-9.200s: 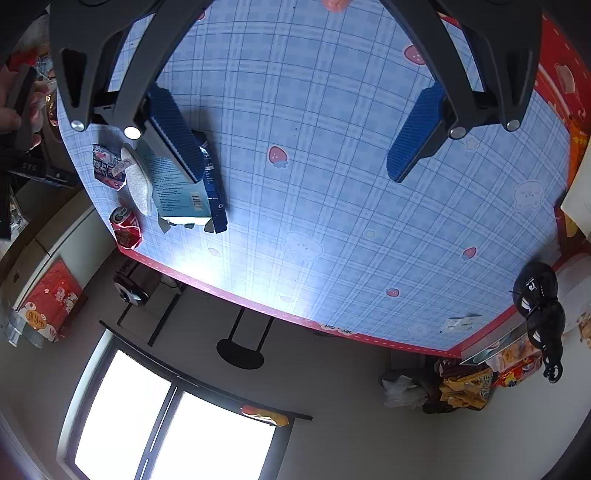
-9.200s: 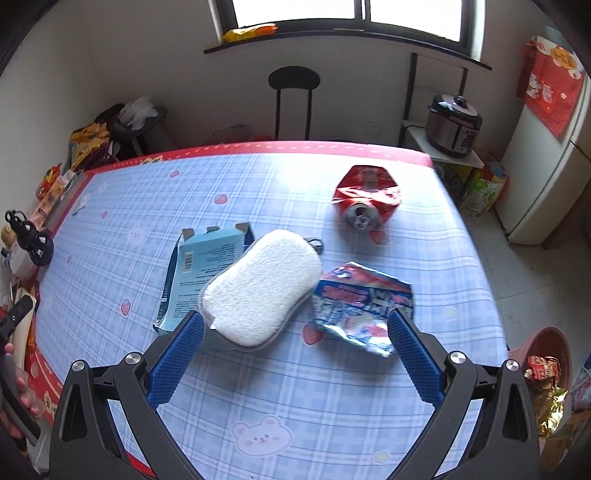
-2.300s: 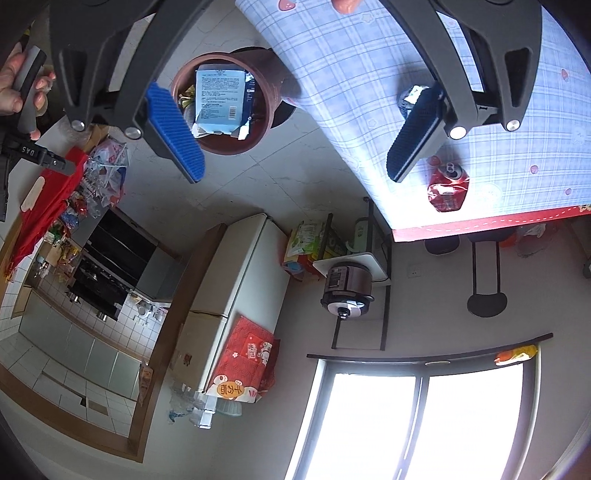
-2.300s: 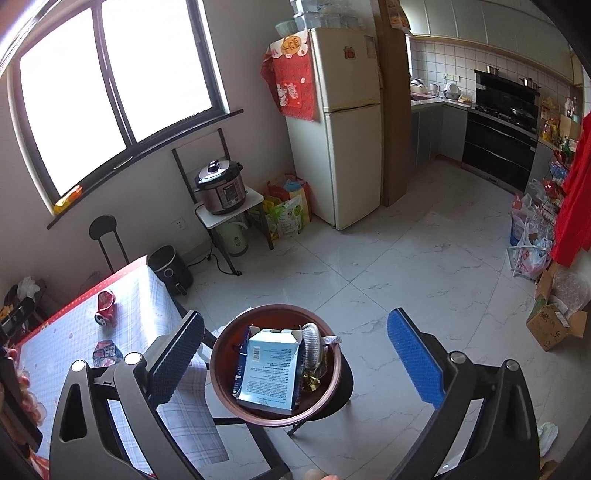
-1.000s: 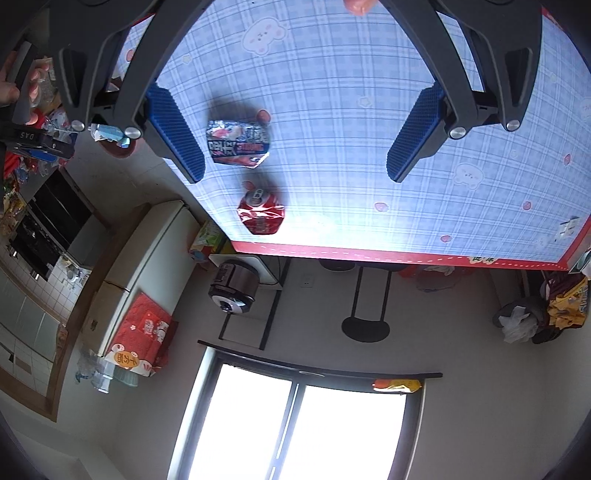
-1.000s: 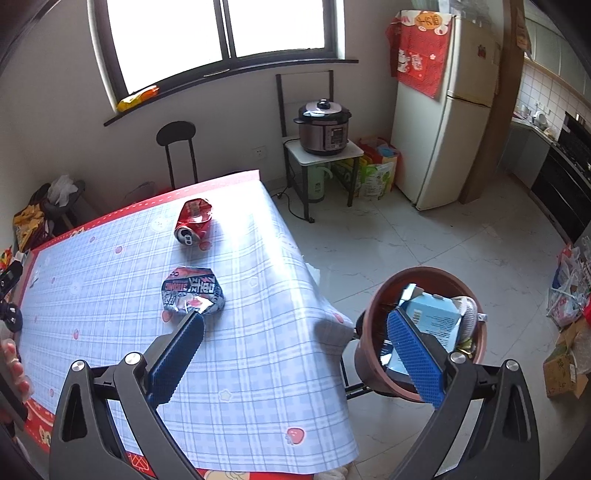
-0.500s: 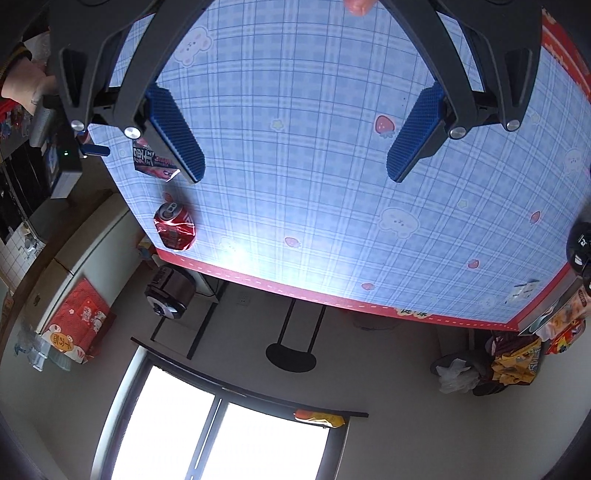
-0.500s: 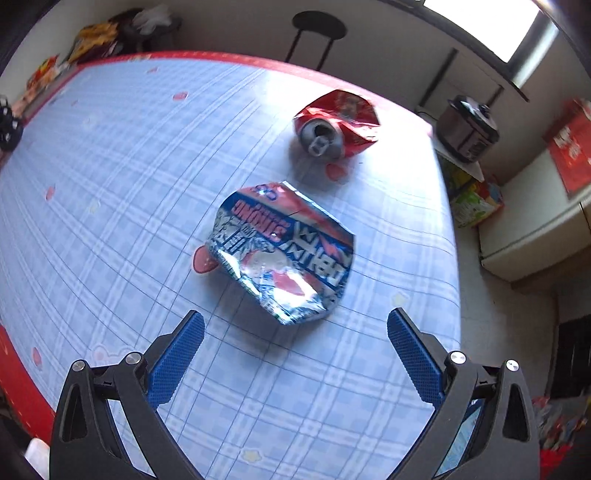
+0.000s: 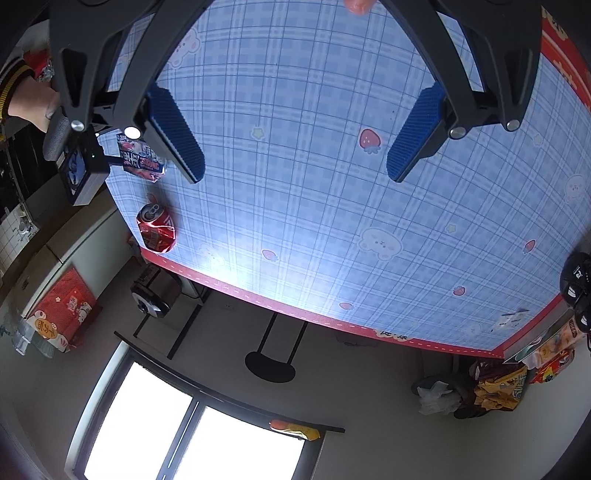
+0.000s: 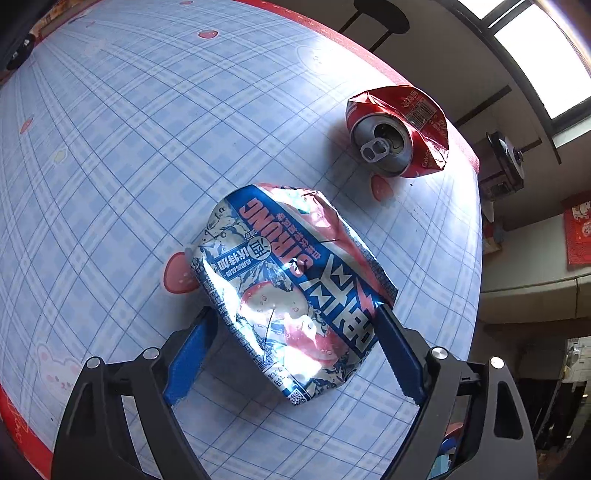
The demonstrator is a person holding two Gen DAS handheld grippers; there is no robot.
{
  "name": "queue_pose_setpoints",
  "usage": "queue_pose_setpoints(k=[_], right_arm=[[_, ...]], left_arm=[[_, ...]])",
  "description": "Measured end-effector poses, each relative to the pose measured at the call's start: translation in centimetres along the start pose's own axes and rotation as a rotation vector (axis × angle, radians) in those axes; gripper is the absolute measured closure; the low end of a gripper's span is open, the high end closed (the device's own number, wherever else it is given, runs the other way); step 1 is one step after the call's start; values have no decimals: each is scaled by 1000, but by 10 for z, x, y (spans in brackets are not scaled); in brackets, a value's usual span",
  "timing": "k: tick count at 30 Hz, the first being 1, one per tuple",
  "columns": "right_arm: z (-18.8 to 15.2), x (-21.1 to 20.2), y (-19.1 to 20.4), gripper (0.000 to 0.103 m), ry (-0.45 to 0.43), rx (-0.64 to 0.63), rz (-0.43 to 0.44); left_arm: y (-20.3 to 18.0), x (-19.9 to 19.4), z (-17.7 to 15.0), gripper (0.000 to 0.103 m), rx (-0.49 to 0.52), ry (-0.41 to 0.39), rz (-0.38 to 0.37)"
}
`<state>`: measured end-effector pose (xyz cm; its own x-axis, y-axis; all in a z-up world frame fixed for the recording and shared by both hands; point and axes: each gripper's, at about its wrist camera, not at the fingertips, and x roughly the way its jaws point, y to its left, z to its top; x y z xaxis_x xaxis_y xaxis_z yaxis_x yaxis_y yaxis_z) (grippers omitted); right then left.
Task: Collect trash
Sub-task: 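Grasp the crushed snack wrapper with the right tool and lift it, then reach the left tool to the crushed red Coke can and close on it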
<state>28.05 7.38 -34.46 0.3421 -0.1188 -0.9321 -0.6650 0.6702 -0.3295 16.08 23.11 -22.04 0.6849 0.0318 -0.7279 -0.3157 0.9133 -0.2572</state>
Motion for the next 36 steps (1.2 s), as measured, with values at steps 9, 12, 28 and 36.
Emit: queue_pose_setpoints(k=[9,12,28,36], right_arm=[[-3,-13,-32,68,-47,88,26],[-12,-22,-44,85,-73,166,86],[-93,-58,-85,100,-230,562,303],[-149,-72,-111,100,-290,733,321]], left_arm=[[-13,6,1,6,19,14,-13],[-23,10,4,6,45,12,-16],[-101,41,1,6,143,69,-110],[-168,82,-4,6,250,152,-173]])
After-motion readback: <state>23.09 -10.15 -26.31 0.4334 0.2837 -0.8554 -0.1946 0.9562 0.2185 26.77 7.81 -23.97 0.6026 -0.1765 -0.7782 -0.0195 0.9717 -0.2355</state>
